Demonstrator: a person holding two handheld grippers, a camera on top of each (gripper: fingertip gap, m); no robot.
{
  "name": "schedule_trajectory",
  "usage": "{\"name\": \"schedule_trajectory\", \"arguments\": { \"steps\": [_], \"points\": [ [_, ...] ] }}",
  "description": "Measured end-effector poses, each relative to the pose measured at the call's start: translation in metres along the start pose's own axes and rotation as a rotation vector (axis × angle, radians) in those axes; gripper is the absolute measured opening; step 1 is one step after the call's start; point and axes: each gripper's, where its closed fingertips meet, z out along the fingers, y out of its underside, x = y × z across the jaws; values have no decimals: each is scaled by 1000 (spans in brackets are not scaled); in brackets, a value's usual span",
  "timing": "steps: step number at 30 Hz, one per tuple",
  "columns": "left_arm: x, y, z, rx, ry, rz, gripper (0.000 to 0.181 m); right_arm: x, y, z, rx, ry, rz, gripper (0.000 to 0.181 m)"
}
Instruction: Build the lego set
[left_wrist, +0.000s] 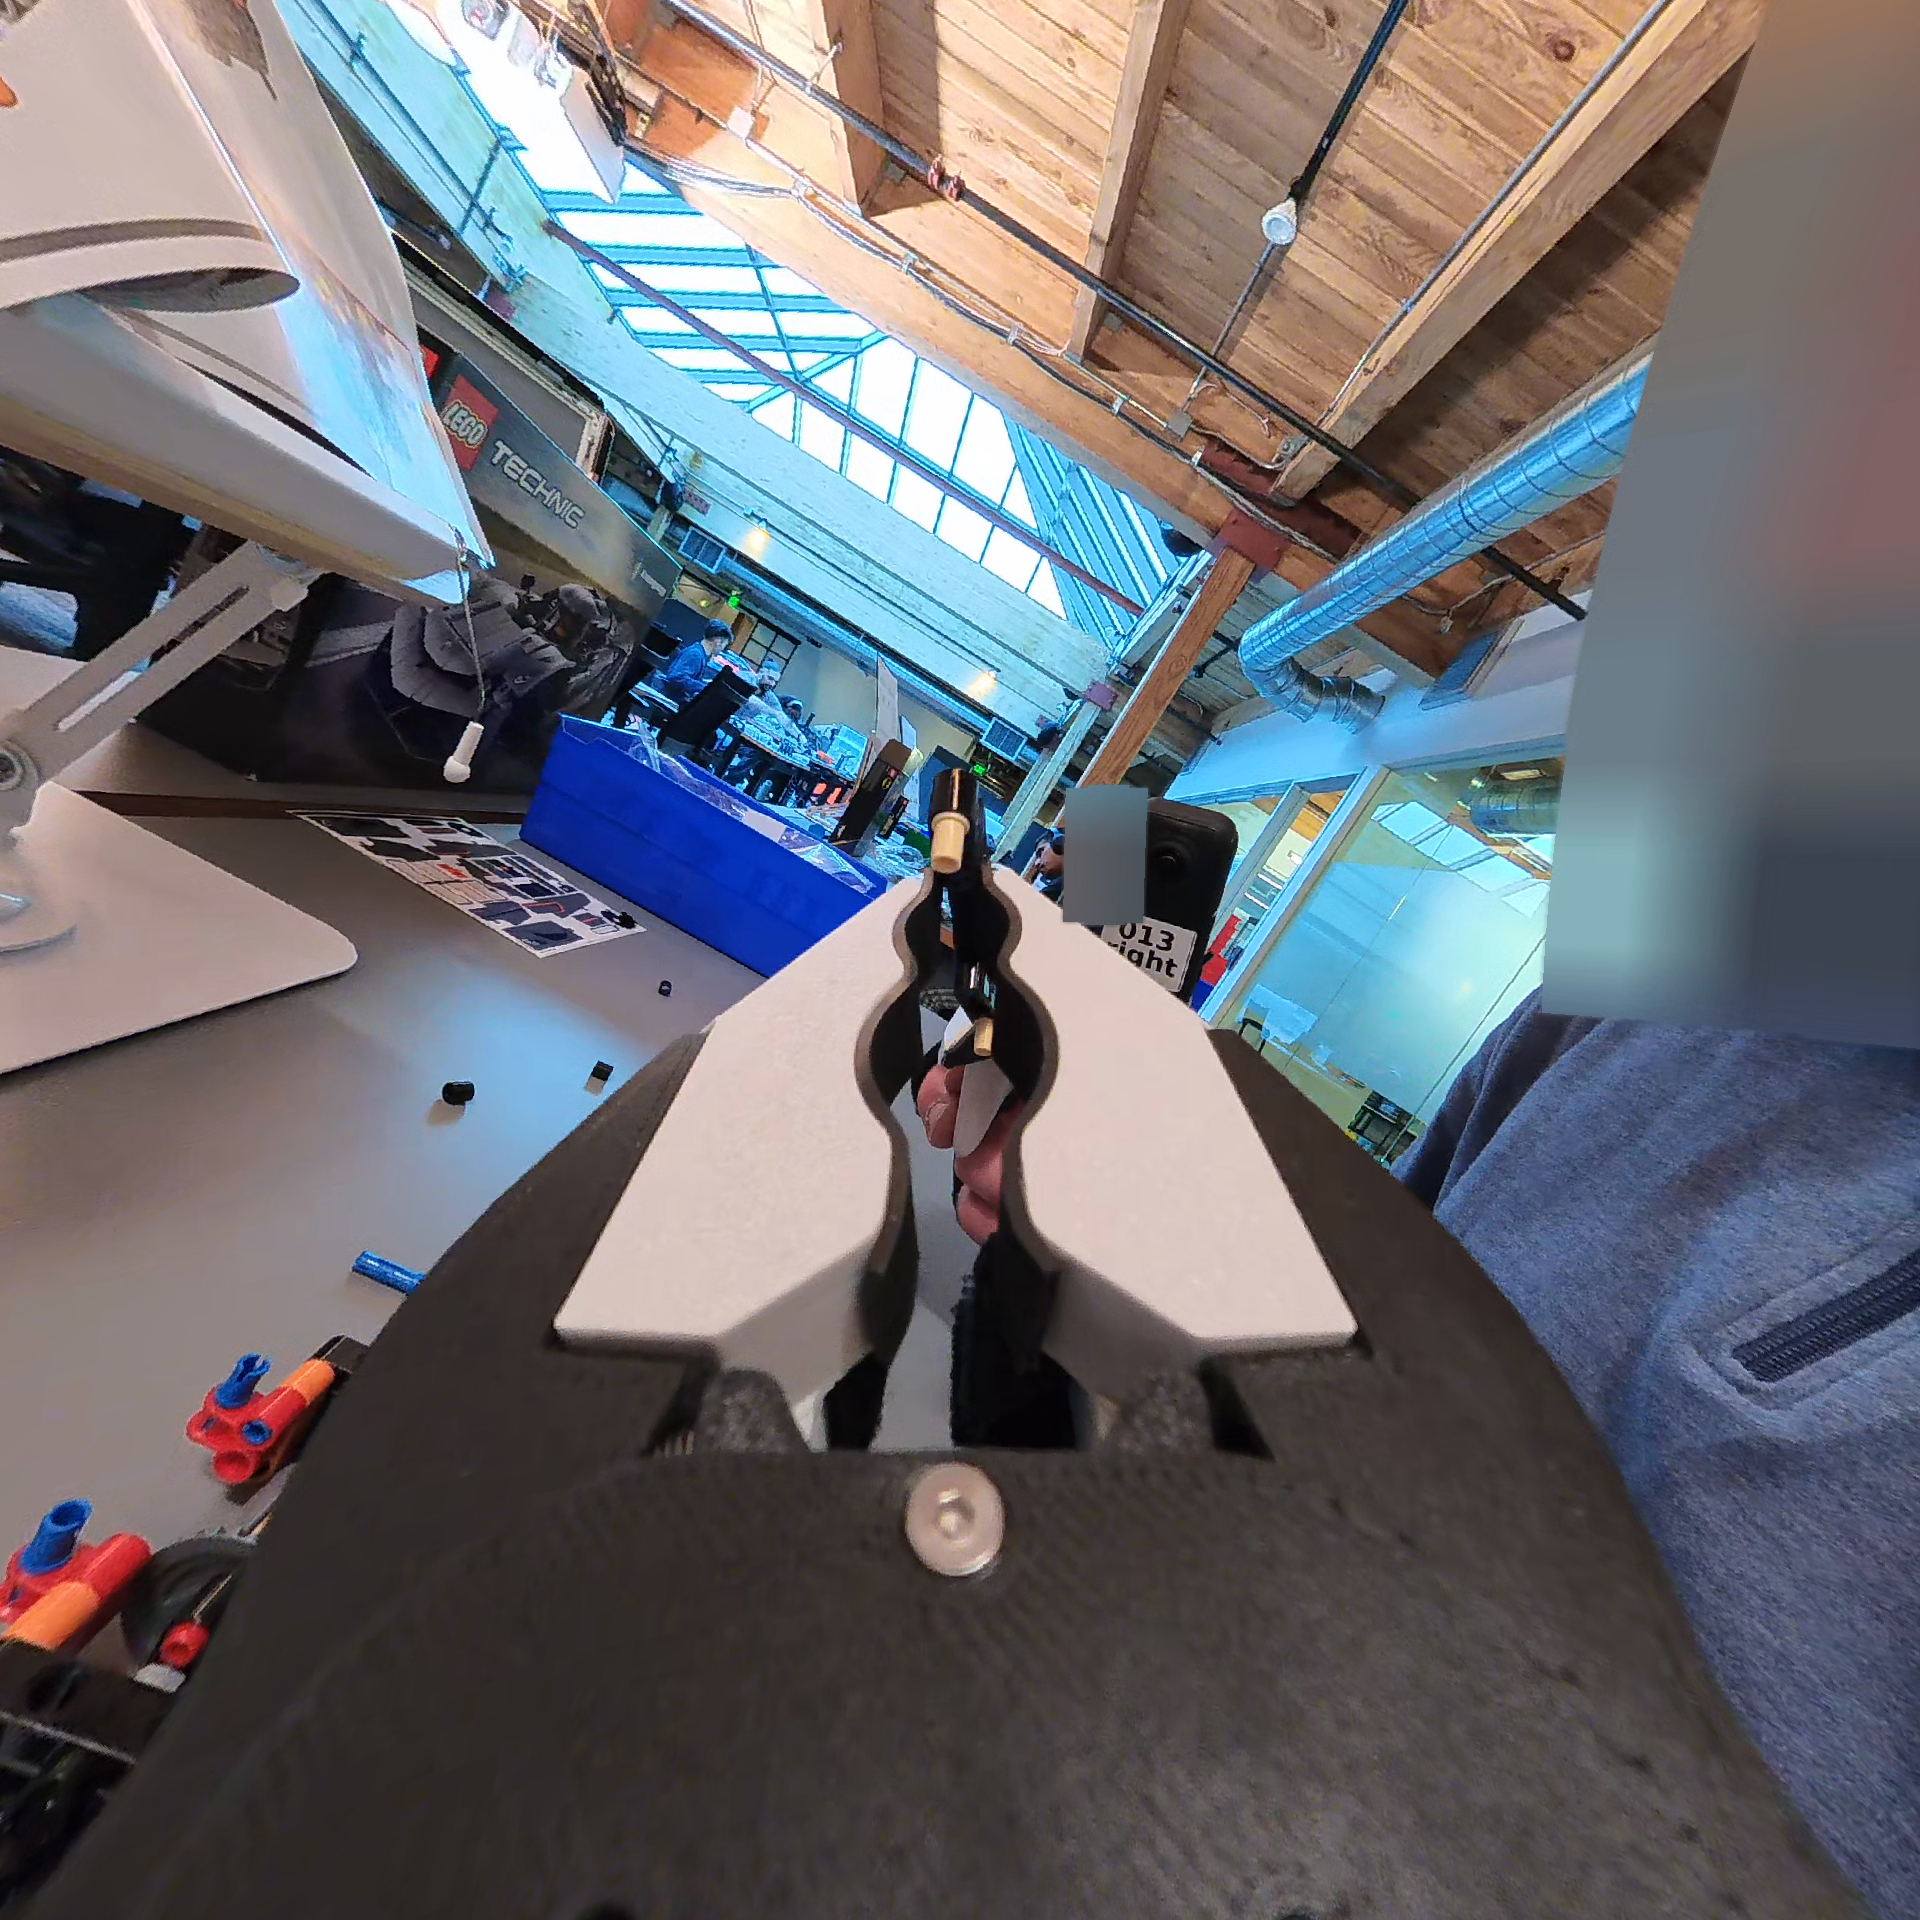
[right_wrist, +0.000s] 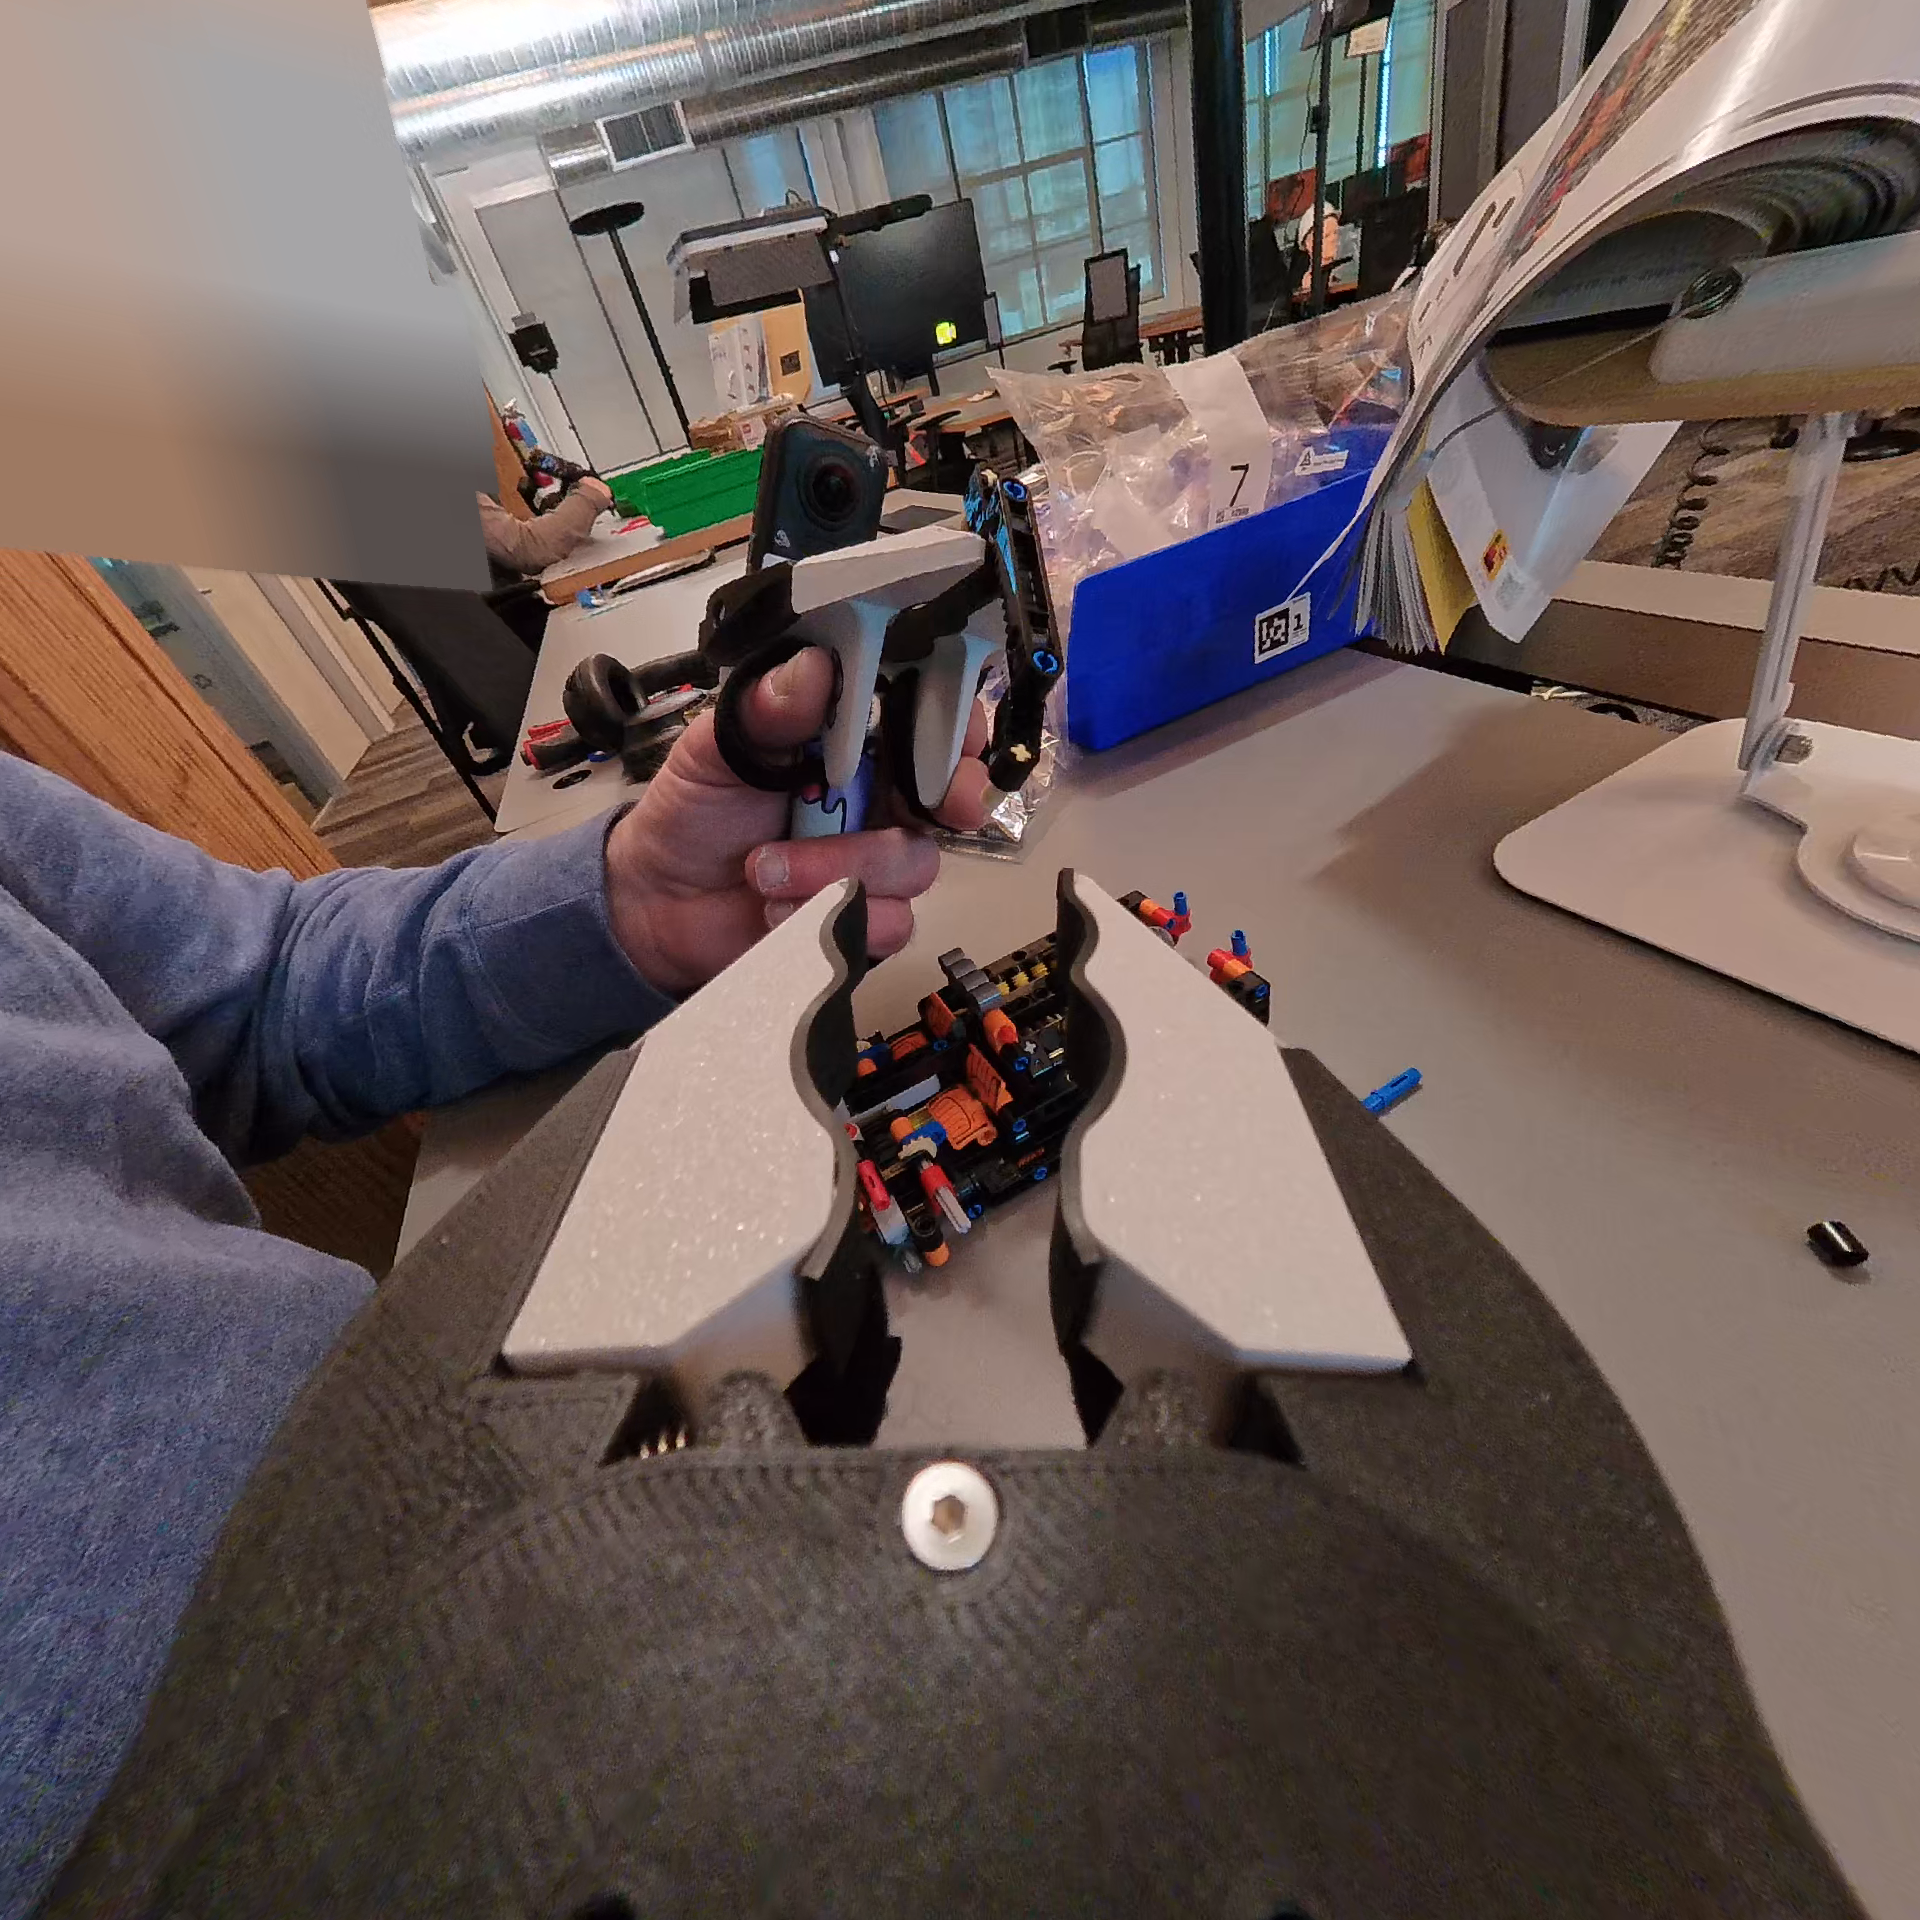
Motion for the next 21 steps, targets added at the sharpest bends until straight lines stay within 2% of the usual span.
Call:
{"name": "schedule_trajectory", "arguments": {
  "steps": [21],
  "points": [
    [0,1,0,-12,-6,17,3,1,2,0,-4,-4,8,34]
  ]
}}
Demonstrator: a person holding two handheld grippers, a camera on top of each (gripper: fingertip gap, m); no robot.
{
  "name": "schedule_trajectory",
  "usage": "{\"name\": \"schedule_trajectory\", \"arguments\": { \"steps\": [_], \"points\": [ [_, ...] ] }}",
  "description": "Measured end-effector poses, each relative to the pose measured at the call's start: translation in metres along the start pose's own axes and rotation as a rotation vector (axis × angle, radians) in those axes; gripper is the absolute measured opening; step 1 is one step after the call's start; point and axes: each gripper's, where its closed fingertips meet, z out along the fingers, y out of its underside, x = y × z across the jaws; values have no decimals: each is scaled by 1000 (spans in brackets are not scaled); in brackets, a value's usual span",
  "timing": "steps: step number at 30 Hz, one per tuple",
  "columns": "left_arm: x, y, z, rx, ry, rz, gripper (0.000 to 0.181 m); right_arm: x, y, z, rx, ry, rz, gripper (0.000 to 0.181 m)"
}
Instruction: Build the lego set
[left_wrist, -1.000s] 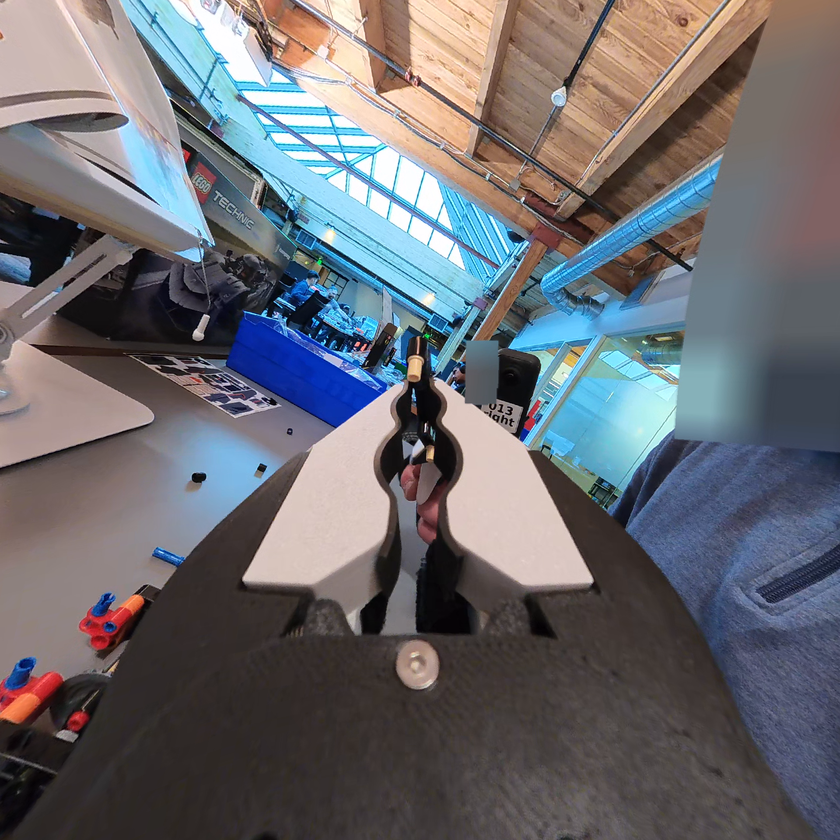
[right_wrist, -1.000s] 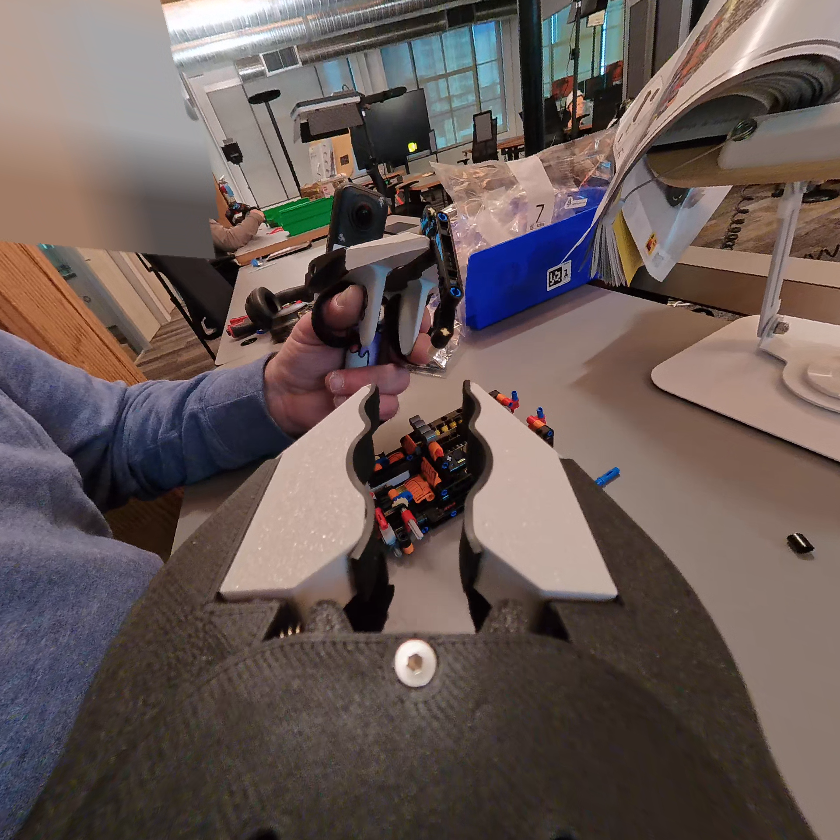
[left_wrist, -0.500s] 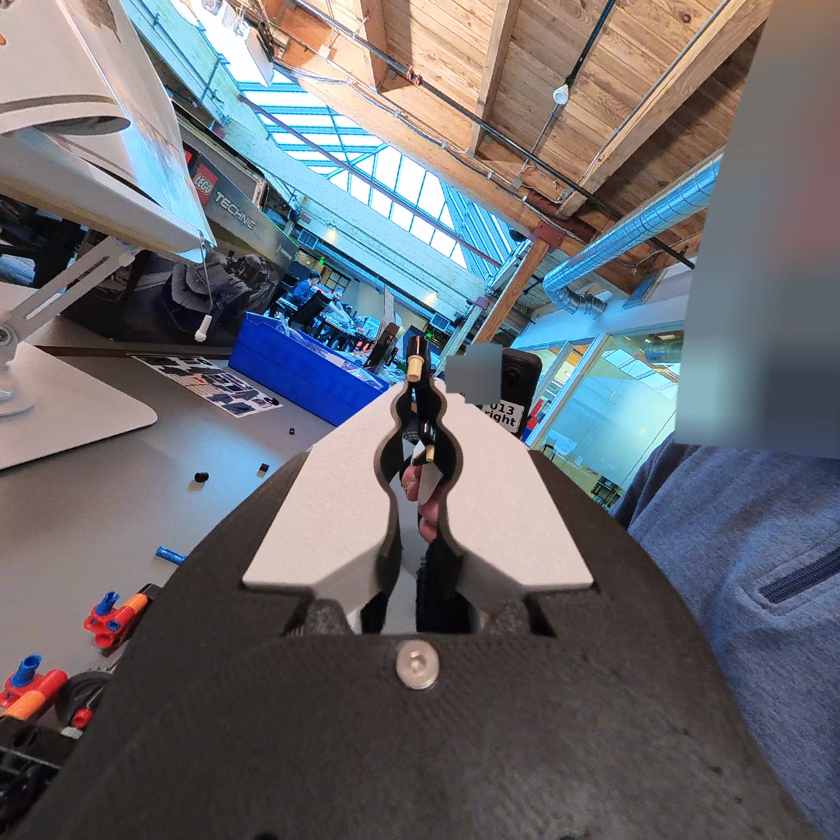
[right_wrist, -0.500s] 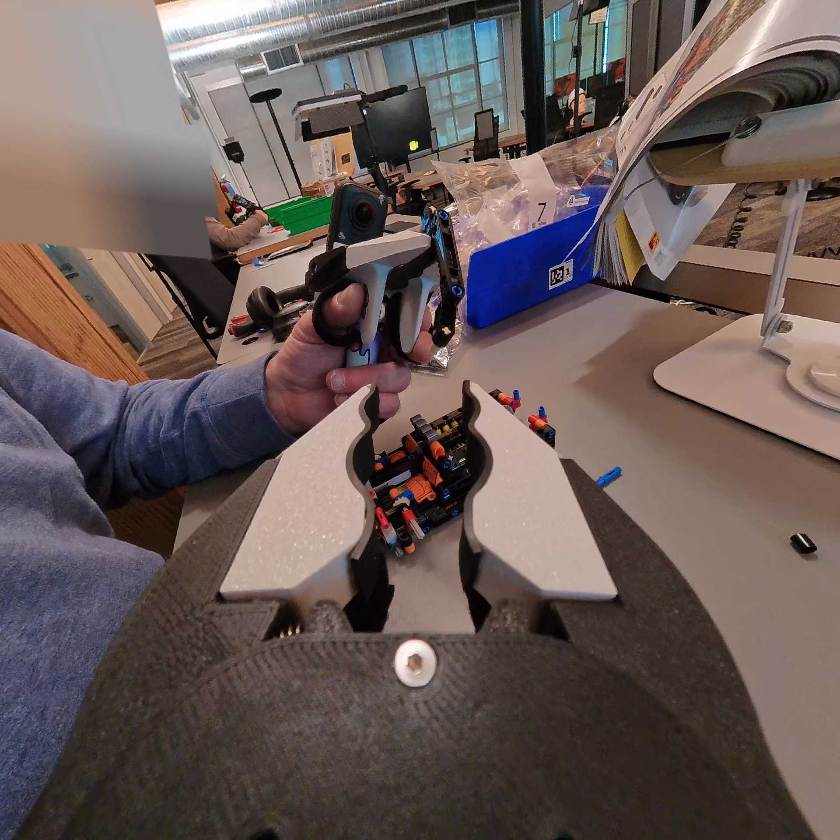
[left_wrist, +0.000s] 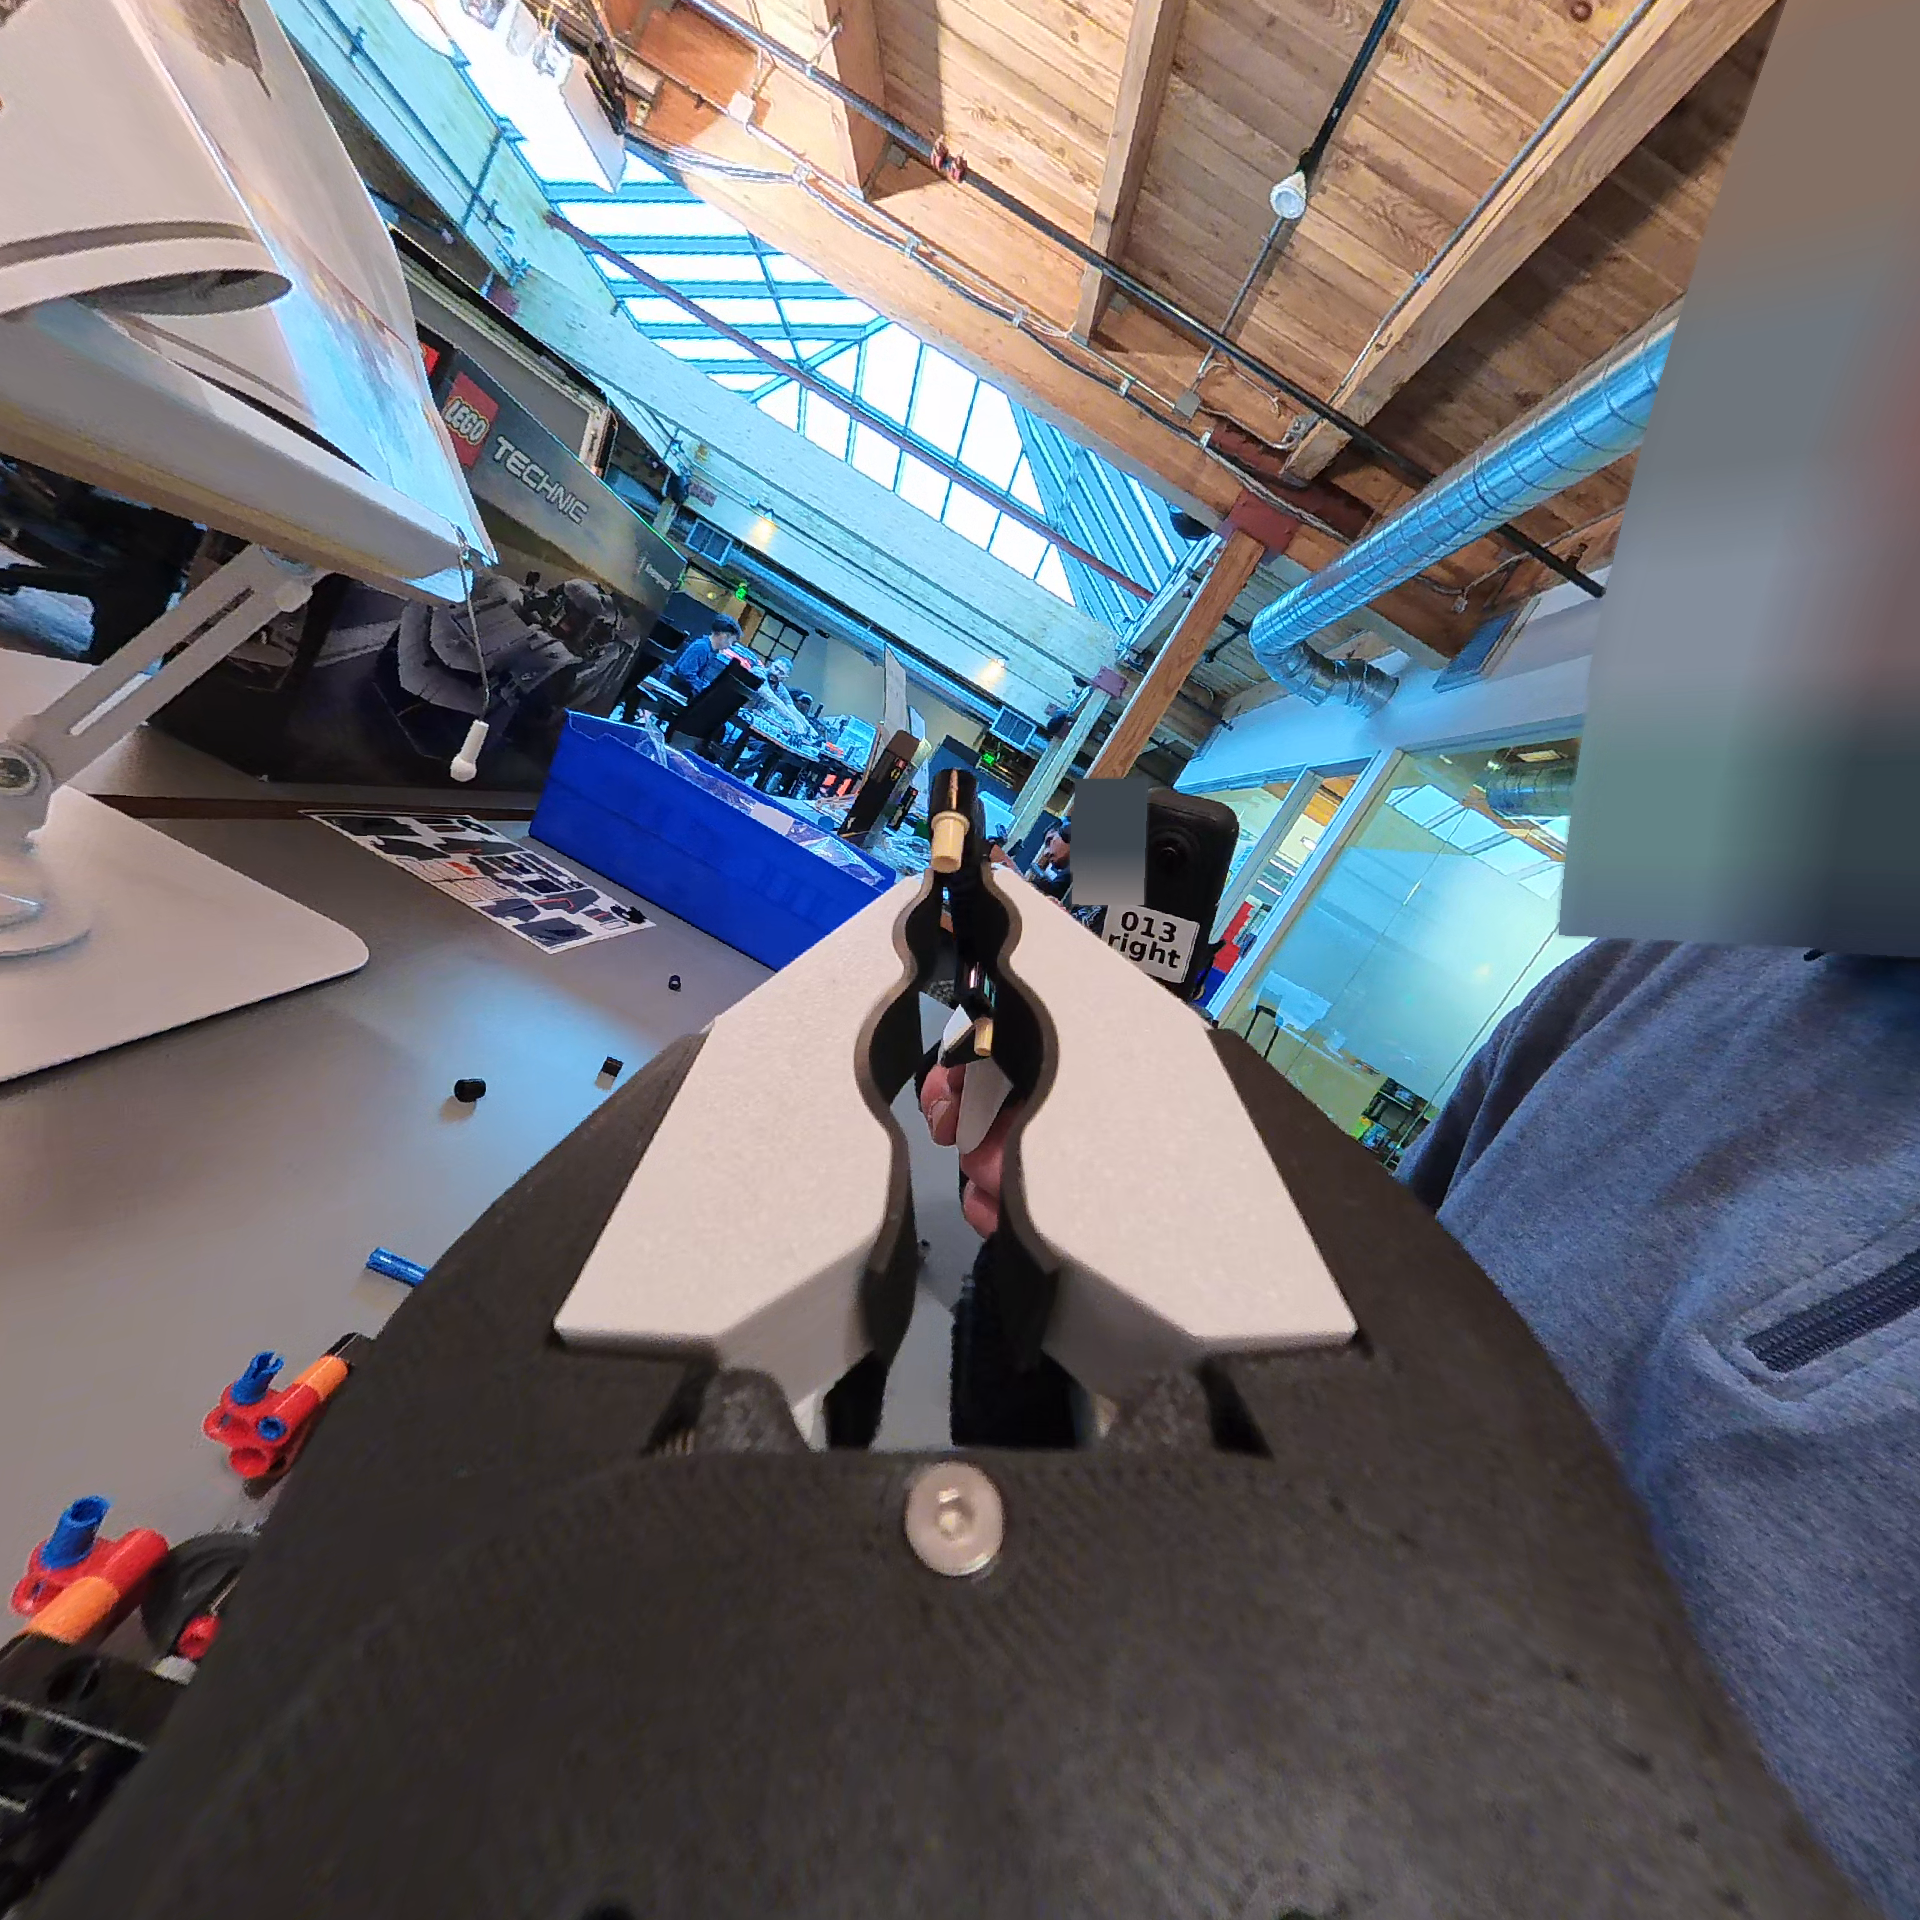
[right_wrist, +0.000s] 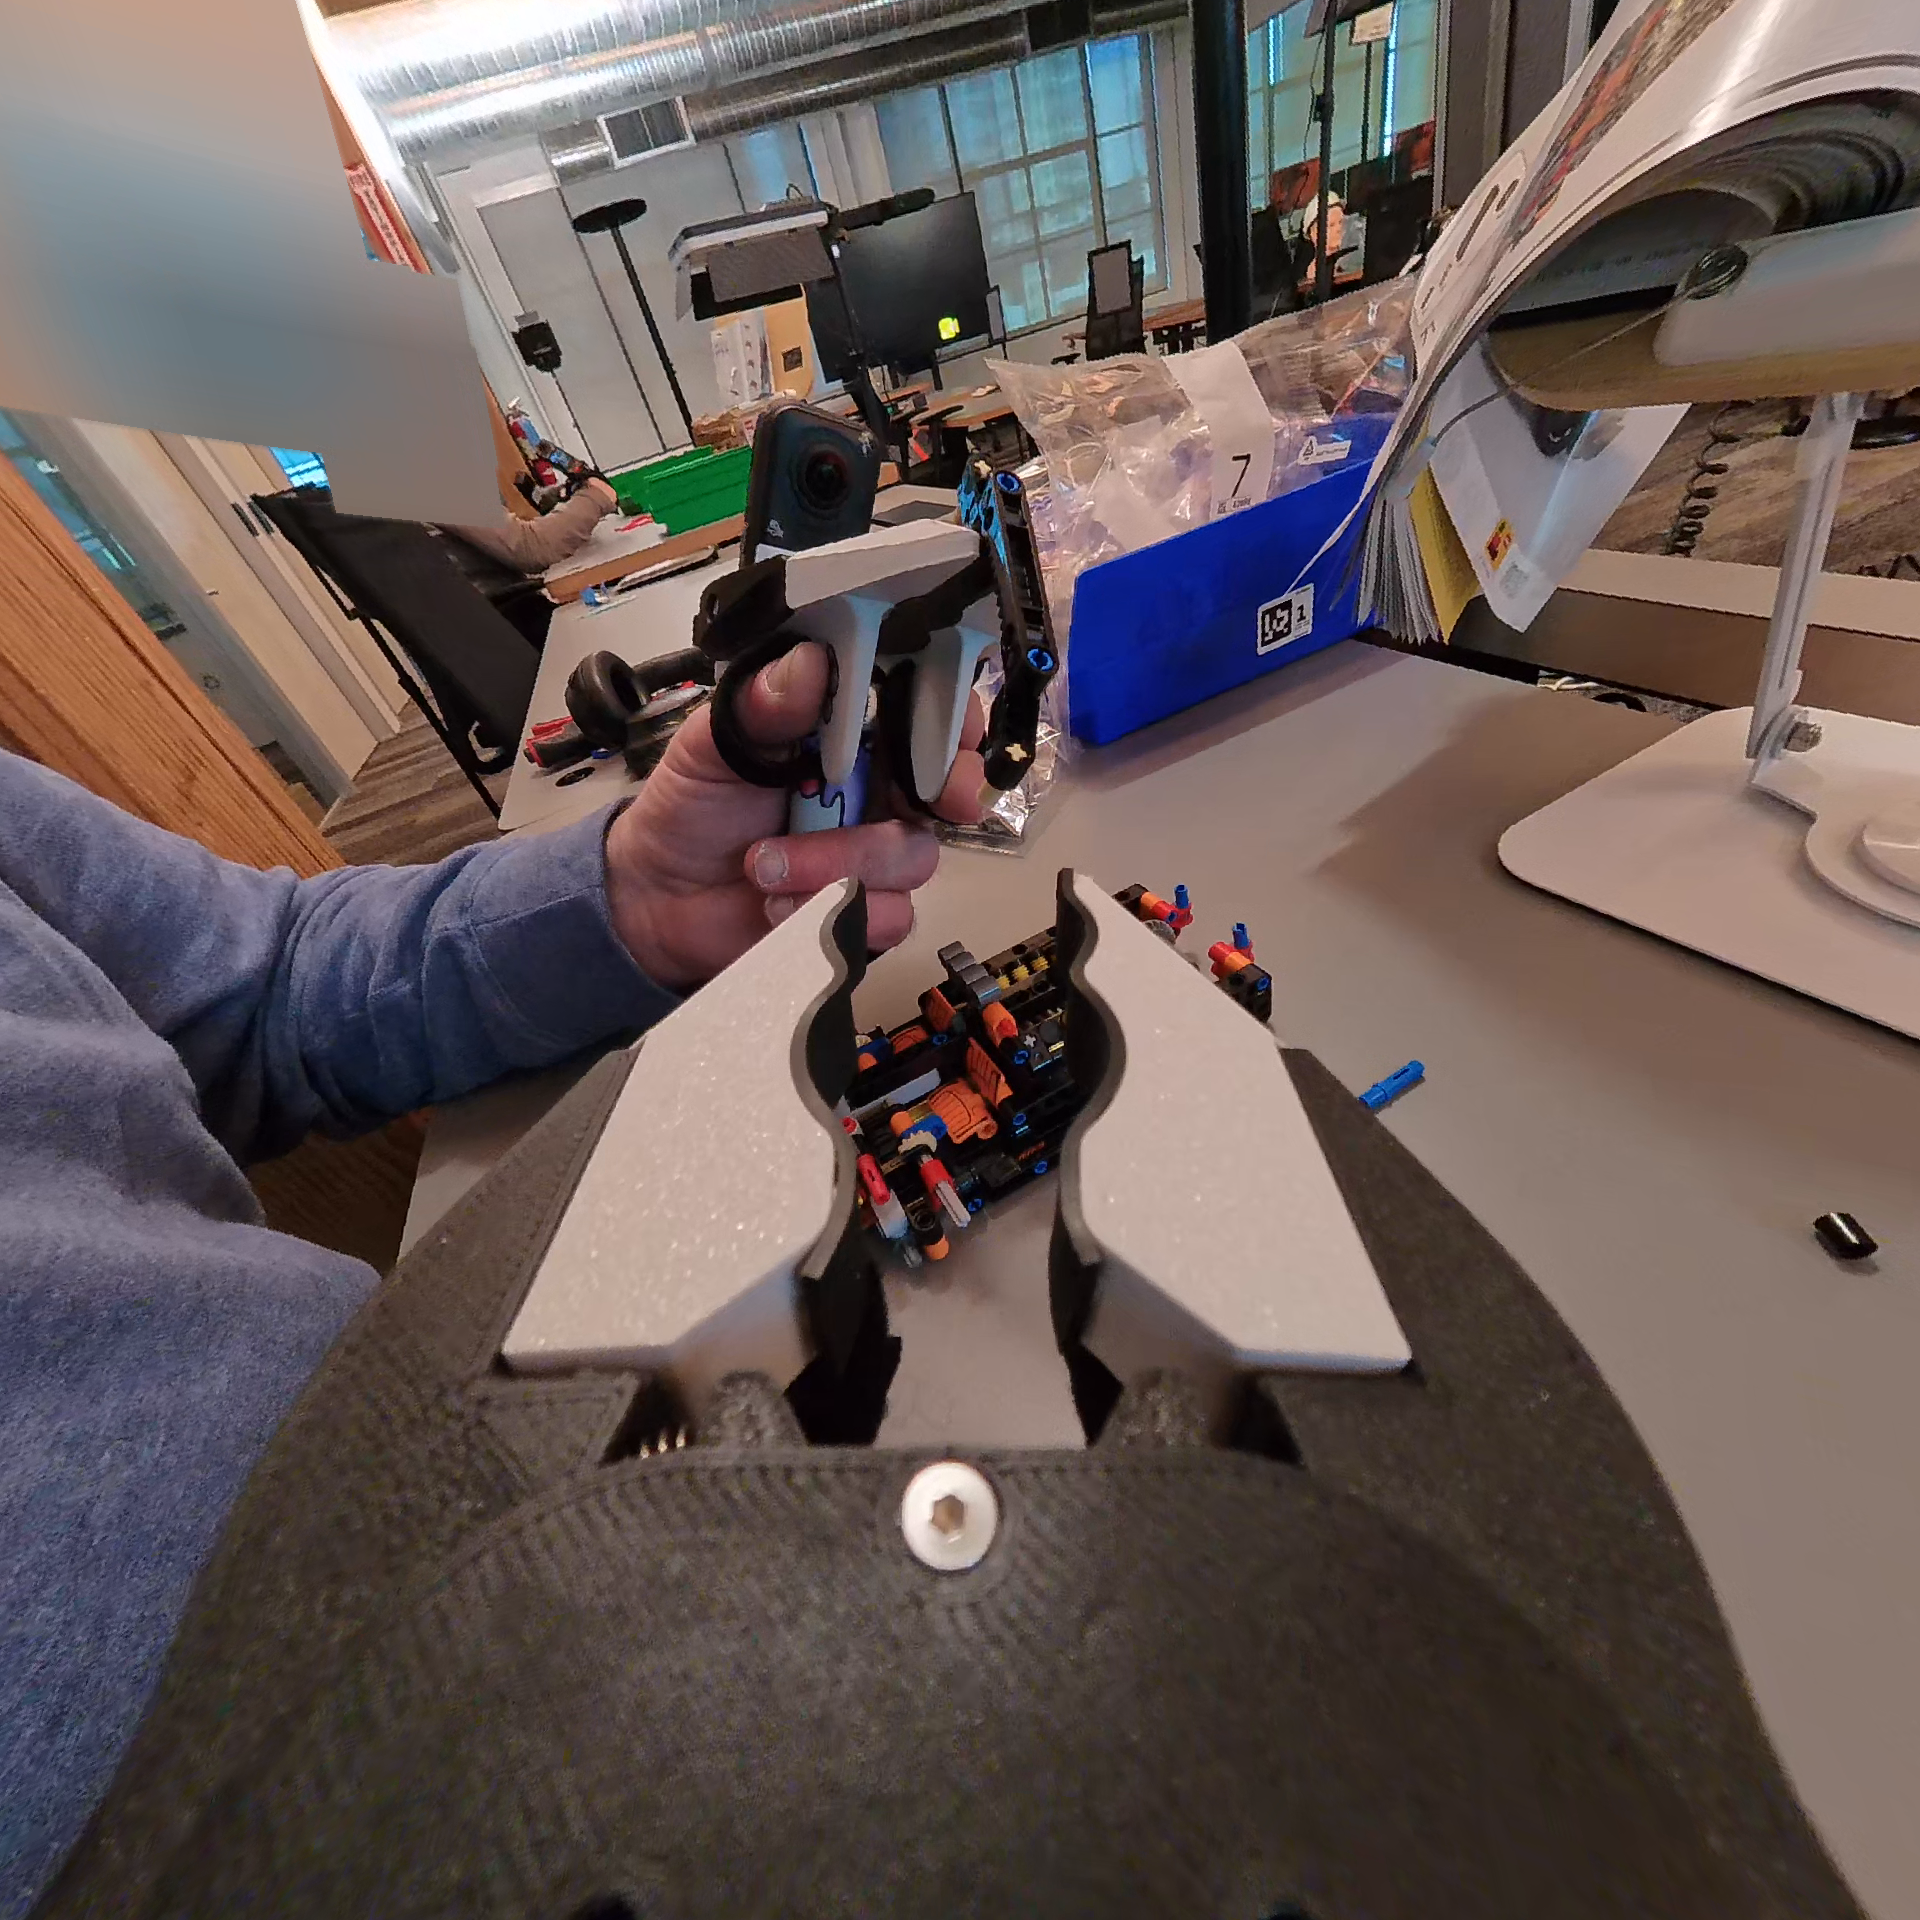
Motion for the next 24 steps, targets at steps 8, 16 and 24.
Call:
{"name": "schedule_trajectory", "arguments": {
  "steps": [8,16,24],
  "points": [
    [1,-2,0,2,-2,8,3,-1,0,0,-1,-1,-3,34],
    [1,-2,-1,3,-4,9,3,-1,0,0,-3,-3,0,34],
    [0,-4,-2,9,-9,10,3,0,1,0,-4,-4,2,34]
  ]
}}
